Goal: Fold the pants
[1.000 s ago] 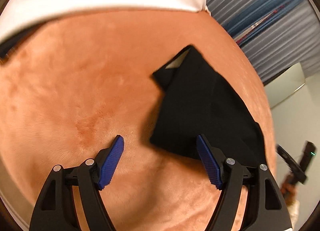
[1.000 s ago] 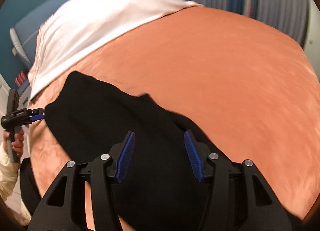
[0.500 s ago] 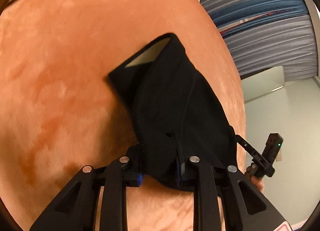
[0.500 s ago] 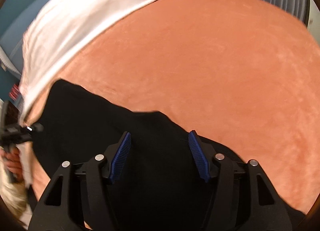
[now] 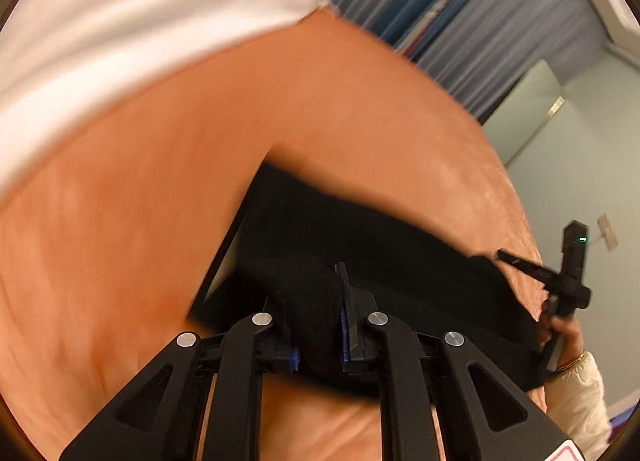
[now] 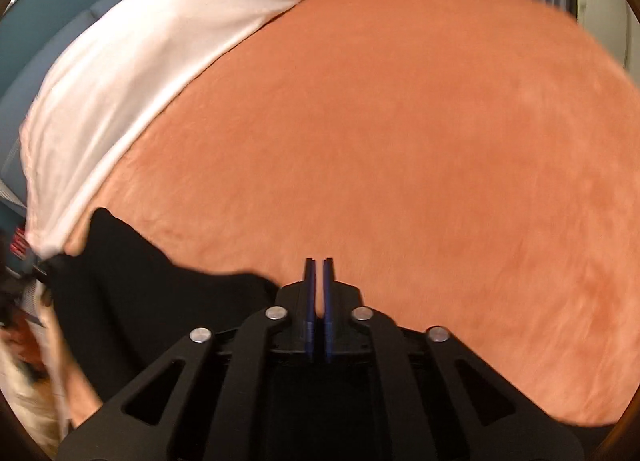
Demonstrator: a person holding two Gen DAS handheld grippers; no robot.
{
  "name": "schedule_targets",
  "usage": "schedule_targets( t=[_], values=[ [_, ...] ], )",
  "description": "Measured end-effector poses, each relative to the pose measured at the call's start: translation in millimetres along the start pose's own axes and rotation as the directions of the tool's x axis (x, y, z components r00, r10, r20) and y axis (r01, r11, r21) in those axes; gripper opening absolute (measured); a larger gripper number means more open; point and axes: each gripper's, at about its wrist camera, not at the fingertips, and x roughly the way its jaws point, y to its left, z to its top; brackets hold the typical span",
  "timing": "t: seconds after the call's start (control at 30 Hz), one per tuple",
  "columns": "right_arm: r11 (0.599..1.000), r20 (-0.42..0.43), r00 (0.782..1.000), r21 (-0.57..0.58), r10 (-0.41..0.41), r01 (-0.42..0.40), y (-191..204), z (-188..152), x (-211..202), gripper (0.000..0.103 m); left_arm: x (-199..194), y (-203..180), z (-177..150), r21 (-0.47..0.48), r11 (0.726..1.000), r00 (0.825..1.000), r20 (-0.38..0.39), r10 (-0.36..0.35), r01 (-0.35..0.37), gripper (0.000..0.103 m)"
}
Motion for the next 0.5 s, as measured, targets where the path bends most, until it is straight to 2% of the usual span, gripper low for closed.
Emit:
schedule_targets(
  t=[0.07, 0.1, 0.13, 0.2, 0.27, 0.3, 0.33, 0.4, 0.43, 0.5],
  values=[
    [1.000, -0.001, 1.000, -0.027, 0.010, -0.010, 5, -4, -2, 0.028, 0, 18, -22, -0.030, 1.000, 1.000, -0.018, -0.010, 0.010, 0.013],
    [0.999, -0.008, 1.000, -0.050, -0.001, 0.001, 11, -3, 0, 0.051, 0, 23, -27, -0.038, 0.999, 1.000, -0.025, -0.018, 0.017, 0.013],
    [0.997, -0.014, 1.000, -0.073, -0.011, 0.010, 17, -2, 3, 0.065, 0, 26, -33, -0.046, 0.999, 0.999, -0.024, -0.026, 0.025, 0.014],
    [0.994, -0.038, 0.999, -0.114, -0.002, -0.003, 28, 1, 11, 0.064, -3, 26, -37, -0.039, 0.999, 1.000, -0.010, -0.019, 0.019, 0.014],
    [0.987, -0.085, 0.996, -0.155, 0.027, -0.040, 40, -2, 23, 0.043, -5, 23, -37, -0.019, 1.000, 1.000, -0.007, 0.000, 0.000, 0.014],
    [0.978, -0.111, 0.993, -0.210, -0.032, 0.008, 52, -6, 33, 0.026, -3, 20, -34, -0.010, 1.000, 1.000, -0.008, 0.004, -0.004, 0.014],
    [0.969, -0.104, 0.993, -0.244, -0.064, 0.037, 59, -8, 34, 0.017, -3, 20, -28, 0.004, 1.000, 1.000, -0.009, 0.008, -0.008, 0.014],
    [0.970, -0.041, 0.997, -0.239, -0.060, 0.049, 62, -4, 23, 0.012, -9, 14, -19, 0.049, 0.999, 1.000, 0.006, 0.010, -0.011, 0.013],
    [0.978, 0.007, 0.999, -0.206, -0.040, 0.040, 58, 0, 12, 0.004, -15, 6, -10, 0.088, 0.996, 0.999, 0.030, 0.015, -0.017, 0.013],
    [0.990, 0.126, 0.991, -0.131, -0.034, 0.051, 44, 13, -11, 0.003, -24, -7, 5, 0.152, 0.988, 0.996, 0.090, 0.011, -0.025, 0.014]
  ],
)
